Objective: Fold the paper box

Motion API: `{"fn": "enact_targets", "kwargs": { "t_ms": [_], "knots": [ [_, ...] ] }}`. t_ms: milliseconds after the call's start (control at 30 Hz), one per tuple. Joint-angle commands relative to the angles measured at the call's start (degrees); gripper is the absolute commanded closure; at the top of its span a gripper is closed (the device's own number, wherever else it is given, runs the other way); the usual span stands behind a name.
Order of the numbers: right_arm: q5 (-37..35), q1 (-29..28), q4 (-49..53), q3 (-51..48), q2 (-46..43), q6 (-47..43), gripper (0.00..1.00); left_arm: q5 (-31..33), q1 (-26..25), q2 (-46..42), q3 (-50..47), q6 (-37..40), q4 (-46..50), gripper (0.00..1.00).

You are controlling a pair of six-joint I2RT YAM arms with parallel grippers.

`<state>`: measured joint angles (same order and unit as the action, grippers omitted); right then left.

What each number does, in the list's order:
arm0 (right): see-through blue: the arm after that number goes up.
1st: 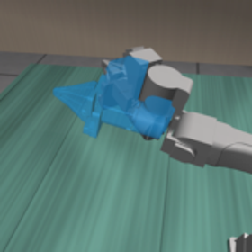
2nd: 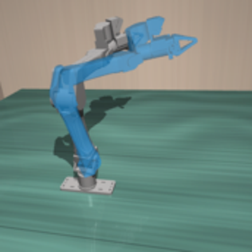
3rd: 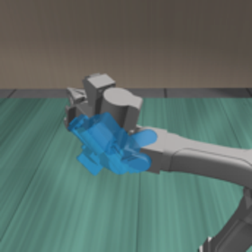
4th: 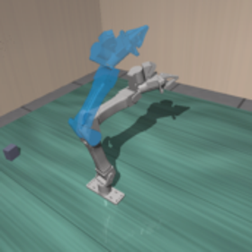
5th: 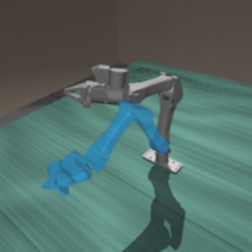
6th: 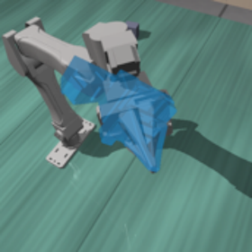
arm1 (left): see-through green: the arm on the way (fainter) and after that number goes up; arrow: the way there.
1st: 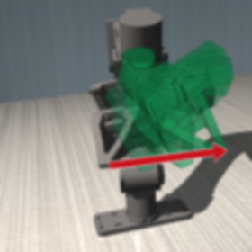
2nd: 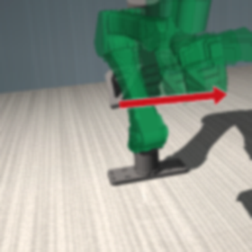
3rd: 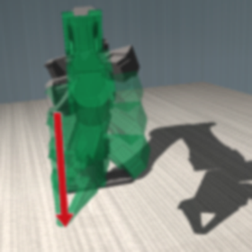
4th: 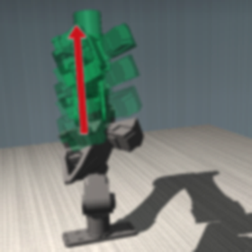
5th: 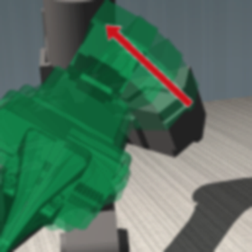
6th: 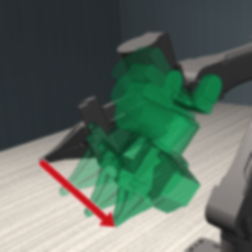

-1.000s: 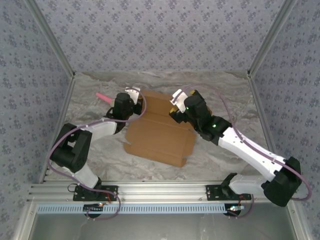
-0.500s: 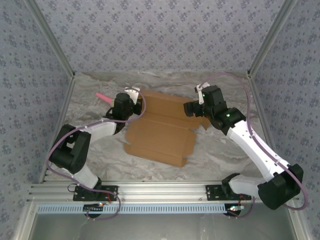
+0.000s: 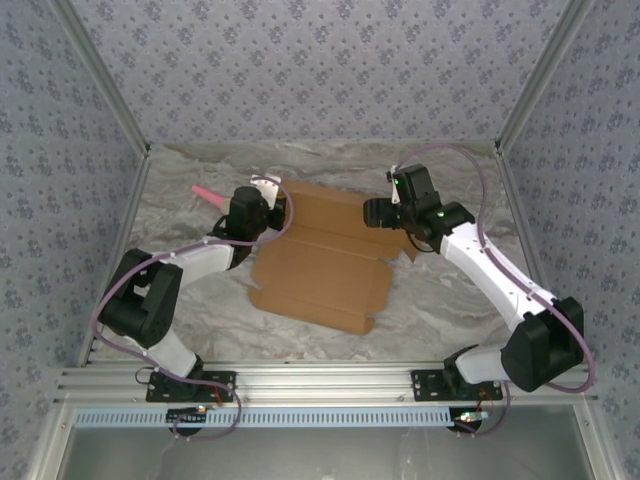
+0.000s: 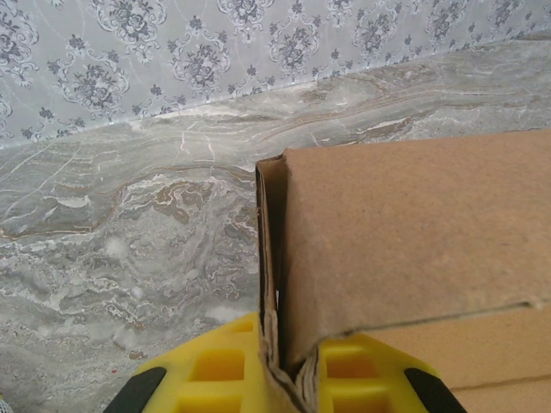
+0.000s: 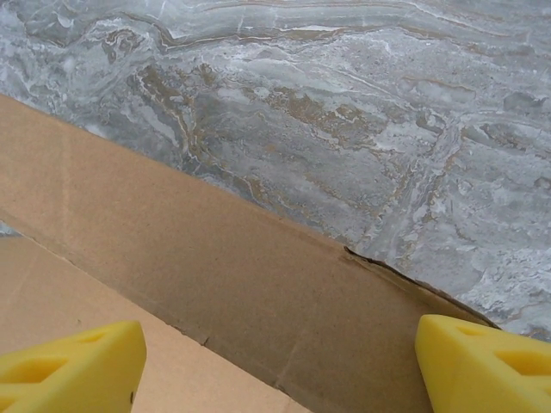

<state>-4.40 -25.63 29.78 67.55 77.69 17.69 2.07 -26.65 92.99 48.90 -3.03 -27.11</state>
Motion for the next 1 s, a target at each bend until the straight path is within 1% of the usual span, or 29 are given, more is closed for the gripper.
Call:
{"fn": "enact_targets", "kwargs": {
  "t_ms": [0, 233, 533, 667, 833, 967],
  "knots": [
    [1.9, -0.2, -0.2, 1.3, 0.8, 5.0, 0.18, 0.2, -0.4, -2.5, -0.5, -1.1, -1.4, 0.98],
    [5.4, -0.6, -4.4, -1.1, 1.2, 8.9, 0.23, 0.2, -0.5, -2.3, -0.4, -1.2, -1.5, 0.98],
    [9.1, -0.6, -12.6, -3.4, 2.3, 12.9, 0.31, 0.0, -0.7, -2.3, -0.5, -1.3, -1.6, 0.98],
    [9.5, -0.6, -16.9, -5.5, 1.8, 16.2, 0.36, 0.1, -0.9, -2.2, -0.3, -1.3, -1.7, 0.98],
    [9.7, -0.3, -25.3, -10.4, 0.2, 23.2, 0.42, 0.1, -1.0, -2.0, -0.4, -1.3, -1.7, 0.98],
    [8.6, 0.2, -30.6, -13.5, -1.8, 27.1, 0.47, 0.2, -1.1, -2.0, -0.5, -1.4, -1.7, 0.98]
  ]
}}
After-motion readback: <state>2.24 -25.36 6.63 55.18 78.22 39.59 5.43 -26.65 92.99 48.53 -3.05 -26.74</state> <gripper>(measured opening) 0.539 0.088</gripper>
